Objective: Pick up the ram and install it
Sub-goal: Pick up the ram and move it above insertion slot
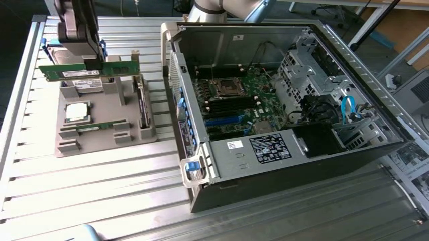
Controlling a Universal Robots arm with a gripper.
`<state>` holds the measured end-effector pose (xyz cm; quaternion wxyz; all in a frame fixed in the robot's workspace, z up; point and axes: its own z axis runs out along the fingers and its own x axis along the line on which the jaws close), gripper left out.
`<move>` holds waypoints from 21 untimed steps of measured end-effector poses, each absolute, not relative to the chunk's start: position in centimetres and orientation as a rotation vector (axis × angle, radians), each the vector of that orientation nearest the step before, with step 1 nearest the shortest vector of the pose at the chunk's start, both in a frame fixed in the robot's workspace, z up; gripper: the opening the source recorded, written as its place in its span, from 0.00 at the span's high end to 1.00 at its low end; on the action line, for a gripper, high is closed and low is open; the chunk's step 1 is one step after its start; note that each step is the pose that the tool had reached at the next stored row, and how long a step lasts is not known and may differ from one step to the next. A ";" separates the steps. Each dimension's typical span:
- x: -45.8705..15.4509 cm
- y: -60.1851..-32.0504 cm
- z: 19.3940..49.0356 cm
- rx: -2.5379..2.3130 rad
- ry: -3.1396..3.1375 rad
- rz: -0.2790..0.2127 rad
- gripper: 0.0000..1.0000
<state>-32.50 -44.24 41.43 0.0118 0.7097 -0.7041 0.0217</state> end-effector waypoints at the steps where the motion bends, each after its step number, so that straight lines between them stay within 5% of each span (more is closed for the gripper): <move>1: -32.4 -44.2 41.4 2.213 -2.195 0.068 0.88; 21: -30.4 -44.2 41.4 2.213 -2.195 0.068 0.88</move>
